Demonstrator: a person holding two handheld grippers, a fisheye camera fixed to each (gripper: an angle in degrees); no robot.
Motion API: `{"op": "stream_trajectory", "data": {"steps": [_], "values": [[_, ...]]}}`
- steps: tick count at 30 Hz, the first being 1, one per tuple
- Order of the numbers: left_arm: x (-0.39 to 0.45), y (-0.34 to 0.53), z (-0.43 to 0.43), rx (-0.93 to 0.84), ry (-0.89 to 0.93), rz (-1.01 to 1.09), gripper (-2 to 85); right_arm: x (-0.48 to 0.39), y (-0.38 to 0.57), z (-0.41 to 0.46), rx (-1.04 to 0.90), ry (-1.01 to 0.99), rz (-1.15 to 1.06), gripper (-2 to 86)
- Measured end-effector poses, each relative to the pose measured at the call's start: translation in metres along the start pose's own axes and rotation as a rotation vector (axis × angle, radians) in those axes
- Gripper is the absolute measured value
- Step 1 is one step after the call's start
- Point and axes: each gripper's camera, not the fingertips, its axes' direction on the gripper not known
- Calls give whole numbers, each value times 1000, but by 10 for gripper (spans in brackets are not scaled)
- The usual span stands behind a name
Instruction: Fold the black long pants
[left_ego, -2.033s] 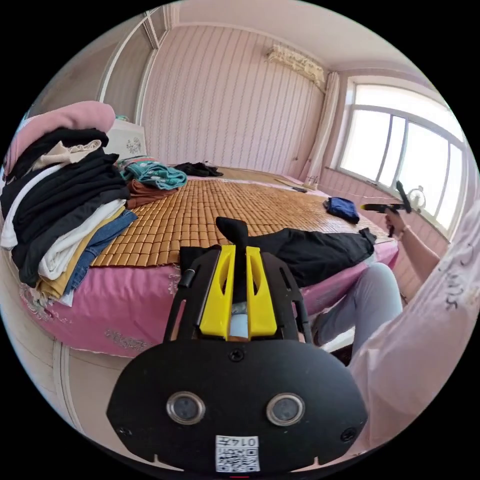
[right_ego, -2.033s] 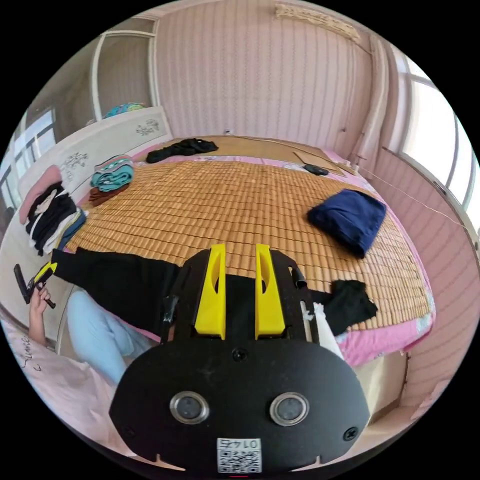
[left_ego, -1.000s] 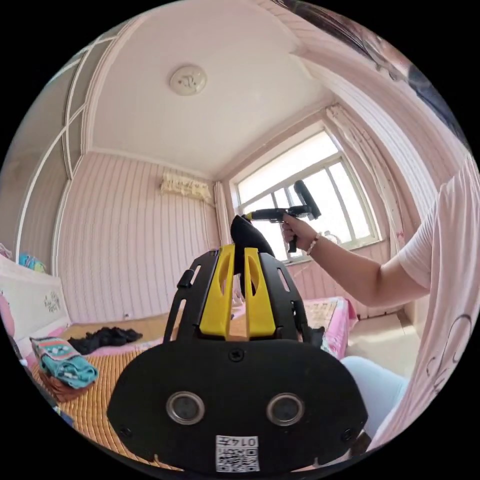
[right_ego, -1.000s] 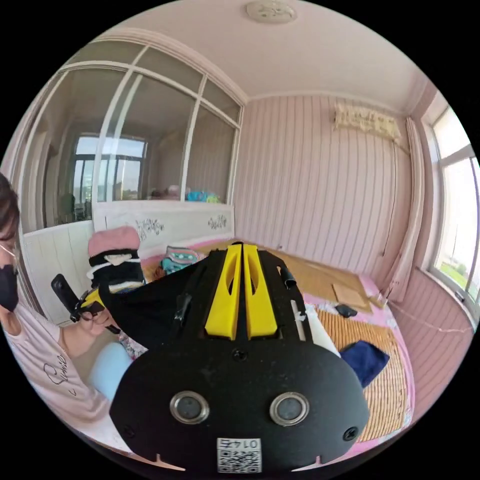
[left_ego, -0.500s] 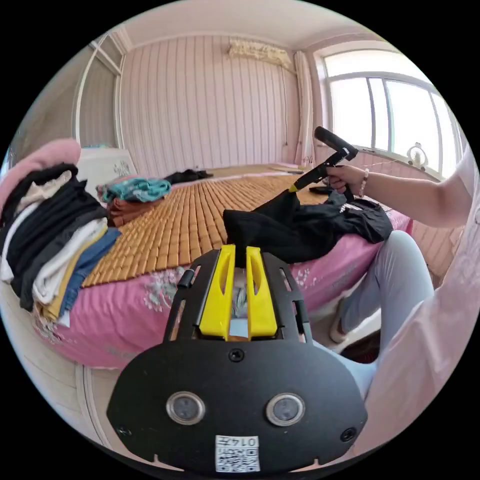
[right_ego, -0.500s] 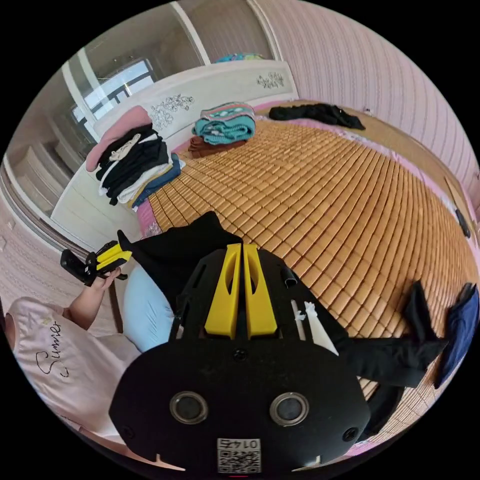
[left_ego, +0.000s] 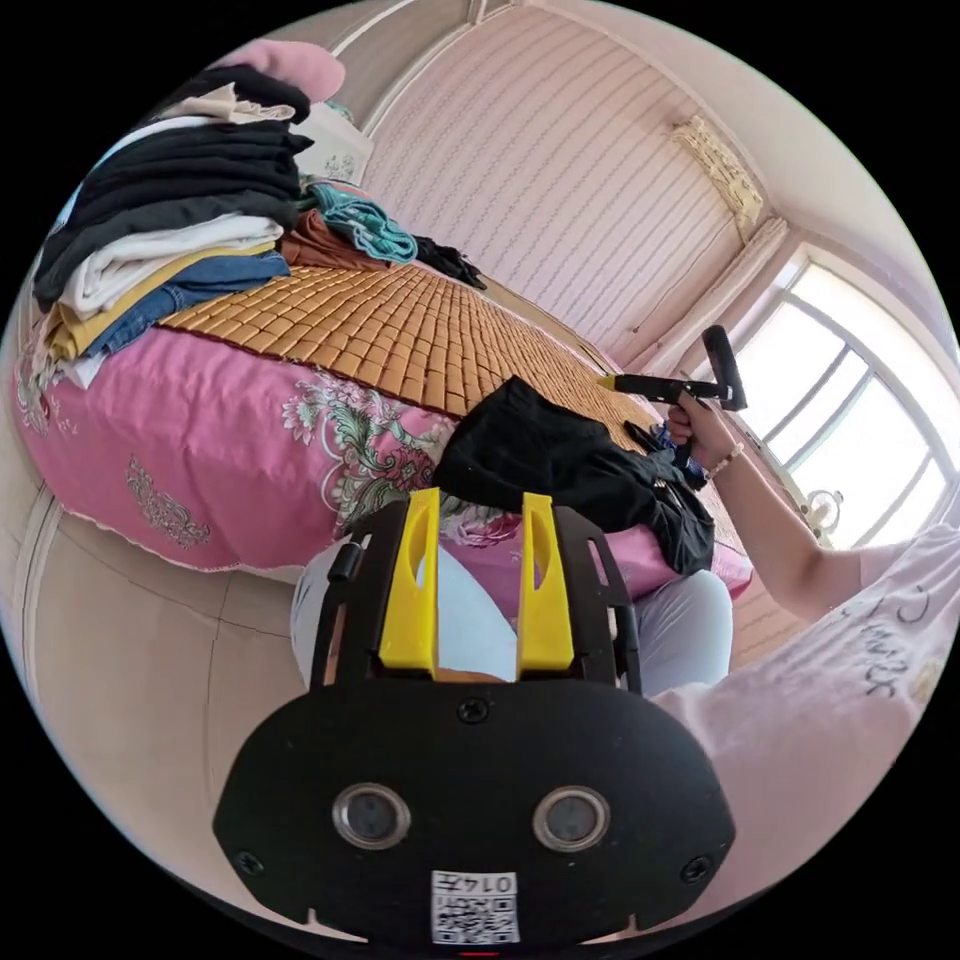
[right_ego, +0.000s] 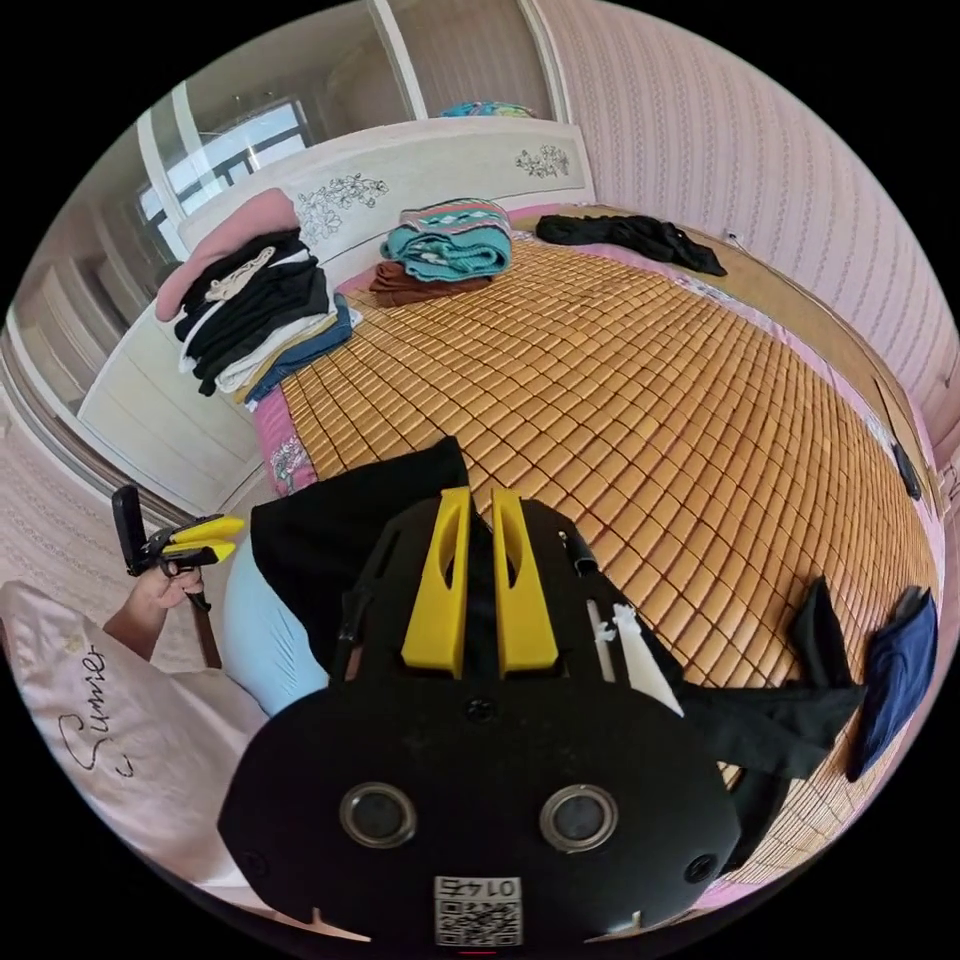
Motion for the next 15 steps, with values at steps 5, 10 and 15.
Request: {"op": "stream_trajectory", "data": {"steps": [5,10,15], "values": [[-15,-21,37,-50,76,-86,111,-29,-30,74,-211,68,-85,78],[-2,-31,41,-11,176,-8,-2,-39,-9,34,-108,138,-172,-4],[49,-46,15,85,284,185,-8,-3,43,-78,167,83,-71,-8]]}}
